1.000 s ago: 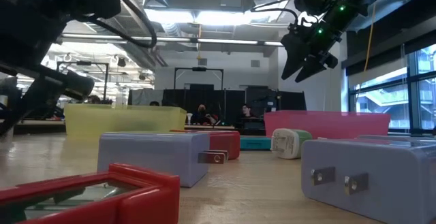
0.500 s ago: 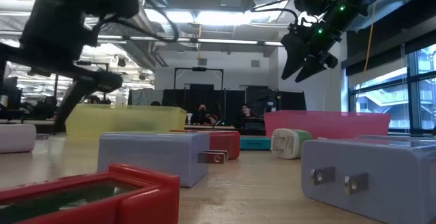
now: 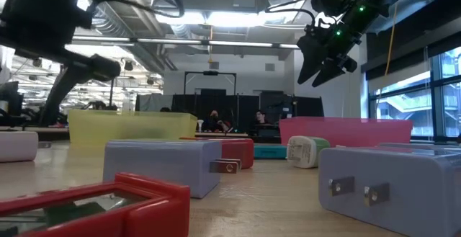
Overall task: Pick & Place Office items
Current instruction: Put the white charger adapter into the red bin
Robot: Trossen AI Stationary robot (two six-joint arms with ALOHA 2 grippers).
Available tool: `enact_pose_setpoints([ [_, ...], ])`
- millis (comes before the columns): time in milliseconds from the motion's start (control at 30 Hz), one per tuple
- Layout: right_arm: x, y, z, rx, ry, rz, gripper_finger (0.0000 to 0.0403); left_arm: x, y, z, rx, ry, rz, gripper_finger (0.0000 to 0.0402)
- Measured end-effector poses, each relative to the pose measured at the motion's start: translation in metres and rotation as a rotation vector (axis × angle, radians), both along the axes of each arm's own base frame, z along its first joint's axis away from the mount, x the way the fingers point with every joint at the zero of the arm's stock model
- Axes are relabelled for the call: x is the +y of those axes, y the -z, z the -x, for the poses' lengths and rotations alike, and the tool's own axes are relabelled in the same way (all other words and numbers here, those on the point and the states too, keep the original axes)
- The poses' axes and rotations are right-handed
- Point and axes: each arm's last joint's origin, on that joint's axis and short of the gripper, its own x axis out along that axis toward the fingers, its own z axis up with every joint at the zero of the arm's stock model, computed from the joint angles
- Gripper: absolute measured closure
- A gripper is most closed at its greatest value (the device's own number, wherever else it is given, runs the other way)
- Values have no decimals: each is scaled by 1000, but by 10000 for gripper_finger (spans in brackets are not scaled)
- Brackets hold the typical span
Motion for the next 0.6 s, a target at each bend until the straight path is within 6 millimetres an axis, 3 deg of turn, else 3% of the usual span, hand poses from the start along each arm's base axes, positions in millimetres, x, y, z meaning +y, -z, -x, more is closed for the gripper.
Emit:
enact_pose_setpoints([
  [300, 0, 0, 0, 0, 0, 0, 101, 5, -8, -6, -39, 126, -26, 139],
  [600, 0, 0, 0, 1, 0, 0, 101, 8, 7, -12, 13, 216, -18, 139],
])
